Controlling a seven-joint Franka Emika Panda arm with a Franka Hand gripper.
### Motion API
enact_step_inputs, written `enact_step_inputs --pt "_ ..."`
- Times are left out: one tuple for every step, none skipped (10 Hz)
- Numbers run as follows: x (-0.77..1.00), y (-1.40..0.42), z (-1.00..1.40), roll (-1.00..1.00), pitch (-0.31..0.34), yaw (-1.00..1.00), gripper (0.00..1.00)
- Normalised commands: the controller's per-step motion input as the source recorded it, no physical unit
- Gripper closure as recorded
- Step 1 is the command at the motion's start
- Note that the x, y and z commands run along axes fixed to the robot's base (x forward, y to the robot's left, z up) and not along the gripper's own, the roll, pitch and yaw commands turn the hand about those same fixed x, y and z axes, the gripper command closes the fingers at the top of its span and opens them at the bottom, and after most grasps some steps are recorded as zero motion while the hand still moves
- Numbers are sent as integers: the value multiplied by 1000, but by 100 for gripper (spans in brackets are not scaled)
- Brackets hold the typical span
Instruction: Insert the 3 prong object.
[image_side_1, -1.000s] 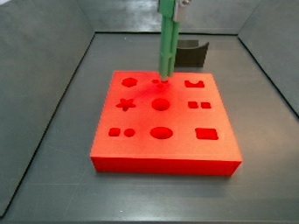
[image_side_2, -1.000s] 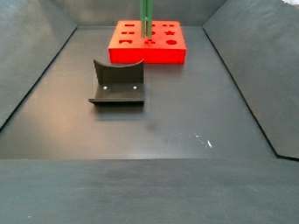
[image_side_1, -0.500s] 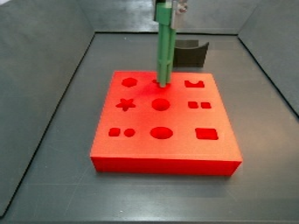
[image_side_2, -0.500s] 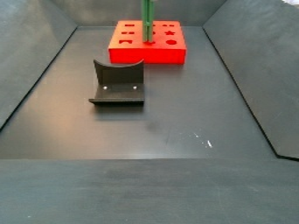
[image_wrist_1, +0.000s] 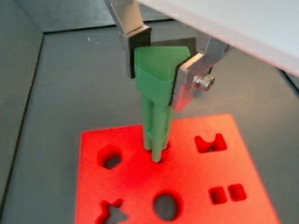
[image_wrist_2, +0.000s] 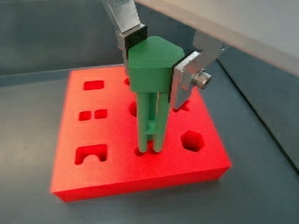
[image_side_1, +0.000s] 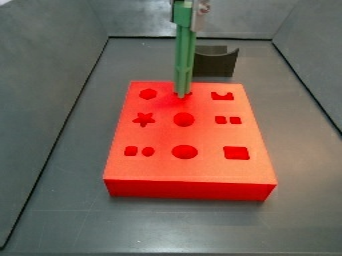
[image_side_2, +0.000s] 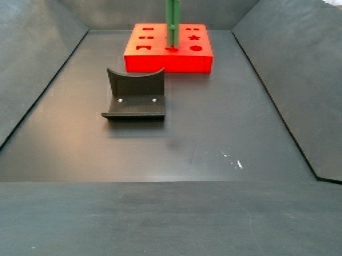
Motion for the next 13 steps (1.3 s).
enact_step_inputs --pt "163 0 0 23 84 377 100" --pt "0 0 -91 116 26 140 100" --pt "-74 3 -66 54 0 0 100" --pt "-151 0 -46 0 0 -54 100" --pt "0 -117 -60 111 0 103 100" --pt "80 -37 0 140 0 117 100" --pt "277 -46 0 310 27 174 100" --pt "254 -74 0 470 57 143 100" --pt "94 -80 -26 500 113 37 100" --pt "43 -109 0 383 123 0 100" --pt "0 0 0 19 4 0 100" --pt "0 0 -31 0 0 0 100" --pt "0 43 23 -219 -14 0 100"
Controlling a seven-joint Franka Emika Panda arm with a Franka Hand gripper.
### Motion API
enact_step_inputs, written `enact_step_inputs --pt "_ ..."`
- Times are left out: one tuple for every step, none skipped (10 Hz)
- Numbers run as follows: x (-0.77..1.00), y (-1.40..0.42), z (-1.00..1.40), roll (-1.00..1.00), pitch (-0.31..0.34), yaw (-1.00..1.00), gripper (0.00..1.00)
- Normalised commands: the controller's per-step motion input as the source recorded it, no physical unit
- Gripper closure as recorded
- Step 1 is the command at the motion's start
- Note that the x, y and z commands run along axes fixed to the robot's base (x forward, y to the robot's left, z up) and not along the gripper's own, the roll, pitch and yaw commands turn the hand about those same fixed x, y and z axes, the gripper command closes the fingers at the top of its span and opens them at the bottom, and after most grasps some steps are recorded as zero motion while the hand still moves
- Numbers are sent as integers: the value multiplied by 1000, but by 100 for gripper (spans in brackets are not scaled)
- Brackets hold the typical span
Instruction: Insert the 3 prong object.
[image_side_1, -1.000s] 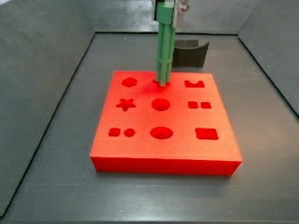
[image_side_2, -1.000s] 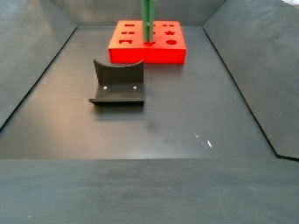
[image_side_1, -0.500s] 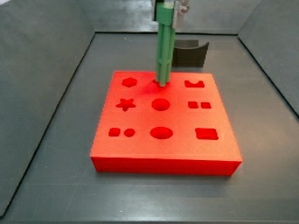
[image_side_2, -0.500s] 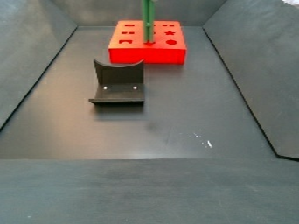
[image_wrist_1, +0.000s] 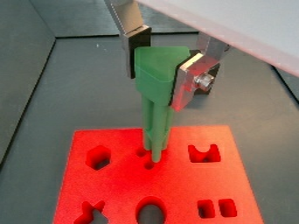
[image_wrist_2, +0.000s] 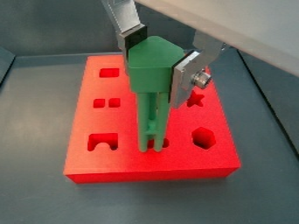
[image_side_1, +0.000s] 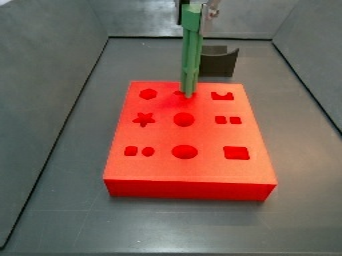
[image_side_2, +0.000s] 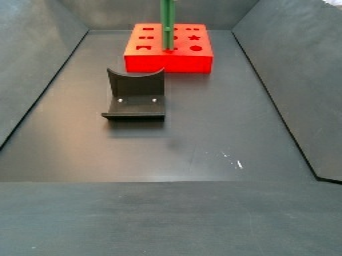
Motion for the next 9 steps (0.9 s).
enact_step_inputs --pt "0 31 160 -273 -34 0 100" --pt "-197 0 123 -144 -61 0 100" --pt "-43 -83 20 0 -31 0 100" --pt "-6 -123 0 43 0 31 100" --pt "-57 -189 0 99 -7 11 100" --pt "0 -137 0 100 0 20 100" --pt "0 -23 -9 73 0 0 100" --pt "-66 0 0 49 0 0 100" --pt "-43 34 0 30 0 0 100"
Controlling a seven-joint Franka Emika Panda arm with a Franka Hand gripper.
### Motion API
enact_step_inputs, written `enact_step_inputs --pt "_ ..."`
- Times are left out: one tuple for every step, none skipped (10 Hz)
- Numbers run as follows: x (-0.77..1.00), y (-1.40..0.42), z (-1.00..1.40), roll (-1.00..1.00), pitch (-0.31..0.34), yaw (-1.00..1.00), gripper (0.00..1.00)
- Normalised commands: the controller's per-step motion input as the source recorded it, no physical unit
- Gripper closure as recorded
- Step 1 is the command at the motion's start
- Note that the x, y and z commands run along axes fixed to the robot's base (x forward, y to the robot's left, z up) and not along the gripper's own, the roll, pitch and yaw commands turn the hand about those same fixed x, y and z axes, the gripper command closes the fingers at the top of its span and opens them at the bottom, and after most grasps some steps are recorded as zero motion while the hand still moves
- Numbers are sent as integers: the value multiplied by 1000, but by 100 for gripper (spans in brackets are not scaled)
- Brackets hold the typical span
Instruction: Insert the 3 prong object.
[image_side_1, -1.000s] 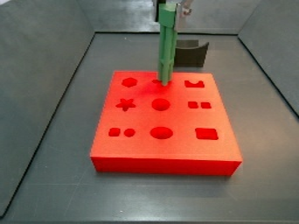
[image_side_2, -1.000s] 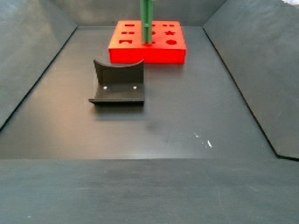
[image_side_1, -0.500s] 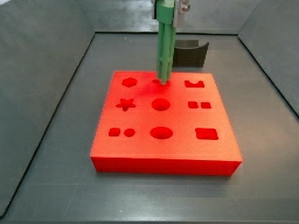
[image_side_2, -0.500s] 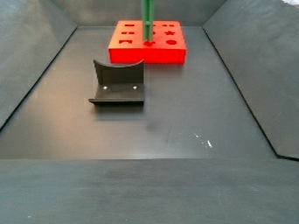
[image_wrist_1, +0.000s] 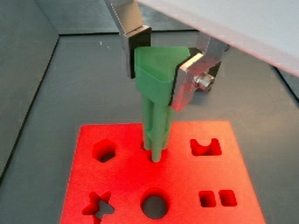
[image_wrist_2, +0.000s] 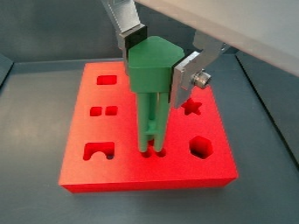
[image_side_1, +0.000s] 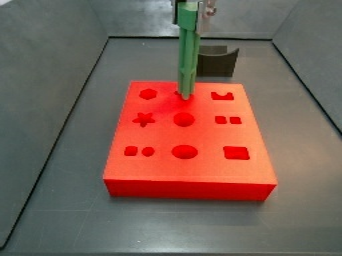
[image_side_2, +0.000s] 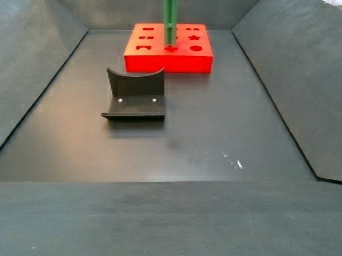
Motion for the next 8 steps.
enact_step_inputs --pt "-51 40 -9 10 0 0 100" --pt "-57 6 -51 17 0 0 100" --pt "-6 0 -97 27 0 0 100" --pt "-17 0 -189 50 -1 0 100" --pt "-71 0 -357 57 -13 0 100" --pt "-11 0 -329 59 -3 11 100" --pt "0 11 -309 51 0 37 100" --pt "11 223 -157 0 0 89 100"
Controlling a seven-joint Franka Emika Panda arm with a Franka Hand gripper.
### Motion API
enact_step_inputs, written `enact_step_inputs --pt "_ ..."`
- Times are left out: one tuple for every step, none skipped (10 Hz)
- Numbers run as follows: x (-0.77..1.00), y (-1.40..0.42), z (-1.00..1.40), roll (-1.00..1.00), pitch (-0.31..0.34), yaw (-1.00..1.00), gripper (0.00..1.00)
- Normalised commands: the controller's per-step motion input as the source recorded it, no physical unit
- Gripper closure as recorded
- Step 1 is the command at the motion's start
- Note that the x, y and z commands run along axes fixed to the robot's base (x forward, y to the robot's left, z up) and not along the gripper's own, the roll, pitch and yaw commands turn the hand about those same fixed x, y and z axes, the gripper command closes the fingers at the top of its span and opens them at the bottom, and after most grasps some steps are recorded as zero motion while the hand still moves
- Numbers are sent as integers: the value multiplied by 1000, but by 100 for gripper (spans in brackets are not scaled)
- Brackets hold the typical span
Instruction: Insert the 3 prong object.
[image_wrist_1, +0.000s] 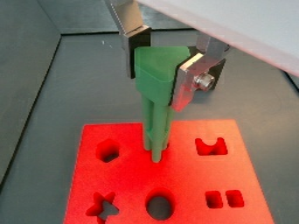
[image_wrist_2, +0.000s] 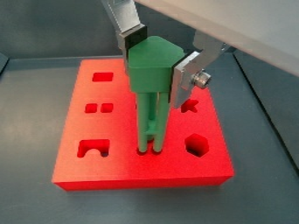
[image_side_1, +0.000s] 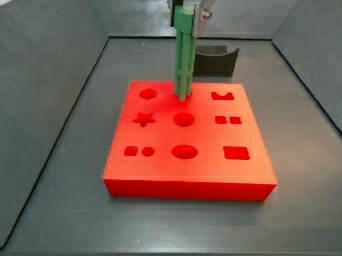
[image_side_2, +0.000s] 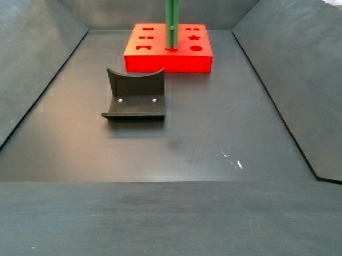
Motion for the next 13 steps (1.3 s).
enact_step_inputs --pt "11 137 -117 0 0 80 100" --pt "0 34 -189 0 0 26 100" --pt "0 0 -214 0 0 14 100" --pt "0 0 -280 0 0 20 100" --pt "0 -26 -391 16 10 37 100" --pt "0 0 -643 0 81 31 100" --pt "0 0 -683 0 91 26 100" --pt "0 0 -523 0 100 11 100" --pt "0 0 -360 0 106 0 100" --pt "43 0 -240 0 107 0 100" --pt "0 0 0 0 24 0 100" --pt "0 0 -34 -29 4 0 100" --pt "-9 0 0 0 0 0 100"
